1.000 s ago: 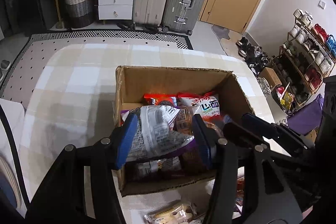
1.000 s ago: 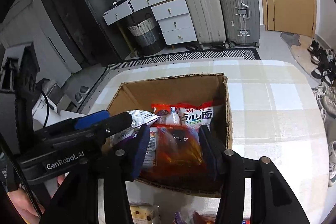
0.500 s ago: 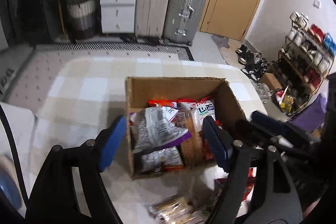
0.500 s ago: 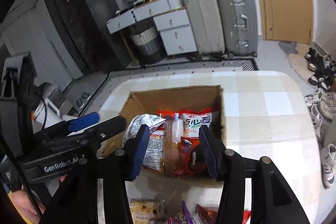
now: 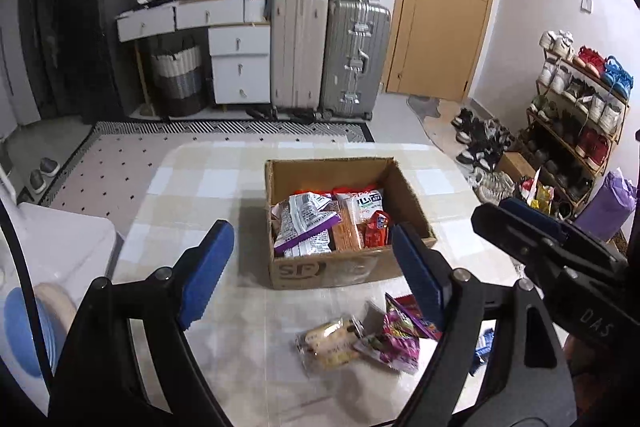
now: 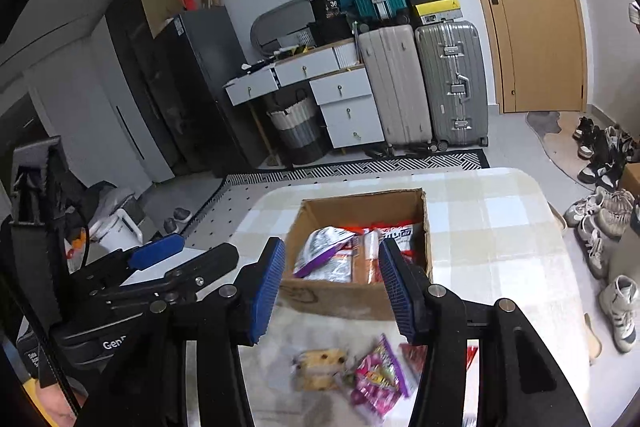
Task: Organize snacks
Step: 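Withdraw both tools from the box toward the remaining snacks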
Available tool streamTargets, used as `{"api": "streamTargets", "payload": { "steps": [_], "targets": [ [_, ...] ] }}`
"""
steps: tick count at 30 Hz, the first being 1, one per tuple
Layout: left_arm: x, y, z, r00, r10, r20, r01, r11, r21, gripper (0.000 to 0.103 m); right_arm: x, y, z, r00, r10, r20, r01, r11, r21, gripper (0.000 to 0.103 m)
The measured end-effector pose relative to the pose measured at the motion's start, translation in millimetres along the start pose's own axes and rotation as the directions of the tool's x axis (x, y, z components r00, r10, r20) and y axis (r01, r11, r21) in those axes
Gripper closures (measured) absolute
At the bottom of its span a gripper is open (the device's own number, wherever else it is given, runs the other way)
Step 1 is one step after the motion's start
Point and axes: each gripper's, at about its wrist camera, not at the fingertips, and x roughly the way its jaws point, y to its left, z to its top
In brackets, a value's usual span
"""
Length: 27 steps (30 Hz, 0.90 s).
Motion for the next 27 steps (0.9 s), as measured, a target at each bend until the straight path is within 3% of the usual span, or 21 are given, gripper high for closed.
{"api": "streamTargets", "payload": {
  "steps": [8, 14, 16, 20, 23, 27],
  "targets": [
    [-85, -4, -26, 0.998, -0.018, 0.061, 0.019, 1.0, -0.011, 0.02, -60, 21, -27, 1.0, -0.006, 0.018, 0.006, 1.0, -0.019, 0.053],
    [-150, -9, -61, 0.995, -0.04, 0.091, 0.04, 0.999, 0.002, 0.02, -102, 28, -54, 0.999, 0.035, 0.037, -0.035, 0.999, -0.004, 0.053],
    [-174, -10, -78, 0.991, -0.055, 0.122, 0.055, 0.998, -0.003, 0.017, -110, 30, -63, 0.998, 0.046, 0.038, -0.046, 0.999, 0.002, 0.052],
    [-214, -8, -114, 0.986, -0.073, 0.152, 0.08, 0.996, -0.038, 0.001, -128, 34, -96, 0.996, 0.079, 0.05, -0.078, 0.997, -0.023, 0.051],
    [-246, -6, -151, 0.982, -0.11, 0.152, 0.121, 0.991, -0.063, 0.001, -134, 34, -122, 0.993, 0.113, 0.028, -0.113, 0.994, -0.005, 0.051],
    [-267, 2, -196, 0.984, -0.101, 0.146, 0.111, 0.992, -0.062, 0.001, -147, 30, -155, 0.987, 0.159, 0.033, -0.159, 0.987, 0.02, 0.051]
  ]
}}
